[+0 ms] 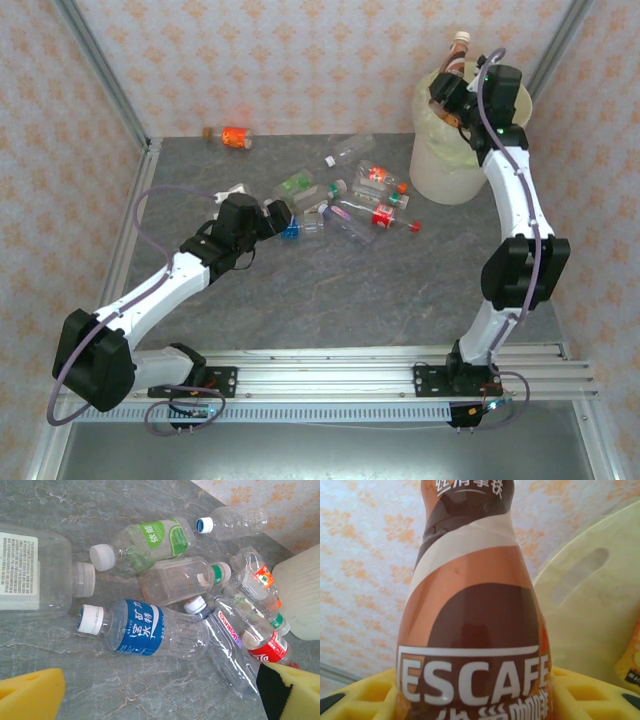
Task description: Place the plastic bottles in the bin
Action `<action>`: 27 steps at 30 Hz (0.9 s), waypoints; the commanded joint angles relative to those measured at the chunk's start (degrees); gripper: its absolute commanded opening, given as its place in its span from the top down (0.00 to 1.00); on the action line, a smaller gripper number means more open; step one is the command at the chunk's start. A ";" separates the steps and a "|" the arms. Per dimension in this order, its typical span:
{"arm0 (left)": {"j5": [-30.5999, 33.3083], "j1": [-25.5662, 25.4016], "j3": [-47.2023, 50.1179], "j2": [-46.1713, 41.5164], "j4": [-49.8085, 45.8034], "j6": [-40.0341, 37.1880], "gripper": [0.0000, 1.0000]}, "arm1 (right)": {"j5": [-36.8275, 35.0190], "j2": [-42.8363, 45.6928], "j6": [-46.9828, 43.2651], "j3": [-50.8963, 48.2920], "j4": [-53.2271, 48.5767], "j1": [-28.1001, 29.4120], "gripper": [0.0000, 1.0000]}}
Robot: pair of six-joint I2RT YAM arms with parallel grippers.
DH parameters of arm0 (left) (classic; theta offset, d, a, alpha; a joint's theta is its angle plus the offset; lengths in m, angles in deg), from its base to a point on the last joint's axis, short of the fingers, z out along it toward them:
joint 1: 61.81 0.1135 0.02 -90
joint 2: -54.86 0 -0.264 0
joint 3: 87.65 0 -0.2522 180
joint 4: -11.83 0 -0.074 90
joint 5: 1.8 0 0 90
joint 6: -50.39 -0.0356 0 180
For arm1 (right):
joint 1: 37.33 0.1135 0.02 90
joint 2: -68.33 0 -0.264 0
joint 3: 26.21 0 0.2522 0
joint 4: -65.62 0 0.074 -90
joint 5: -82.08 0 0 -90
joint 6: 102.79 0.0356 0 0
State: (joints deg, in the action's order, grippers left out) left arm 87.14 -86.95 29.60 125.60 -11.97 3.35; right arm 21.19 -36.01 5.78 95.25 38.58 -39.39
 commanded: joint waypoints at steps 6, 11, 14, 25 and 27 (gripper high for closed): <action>0.95 -0.68 1.10 -2.72 -2.24 -6.88 0.01 | -5.09 -9.12 -8.97 17.43 -23.08 -3.91 0.52; 2.91 -2.17 0.16 -3.85 -5.34 -14.03 0.02 | -10.38 -13.08 -13.66 24.35 -31.03 -4.77 0.49; 3.61 -2.36 -1.28 -3.23 -7.10 -17.78 0.00 | -14.91 -15.41 -14.94 27.31 -34.03 -4.71 0.49; 5.41 -2.48 -4.88 -0.72 -7.14 -22.12 0.00 | -24.29 -26.67 -16.84 42.89 -42.19 -4.71 0.46; 2.88 -2.46 -5.28 0.08 -6.49 -23.74 0.00 | -23.27 -26.95 -16.31 43.47 -42.12 -4.72 0.43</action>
State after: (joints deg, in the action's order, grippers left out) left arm 90.57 -89.20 26.01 124.47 -17.96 -16.84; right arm 0.25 -62.41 -10.53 135.84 -0.67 -44.13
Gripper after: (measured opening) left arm 0.999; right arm 0.563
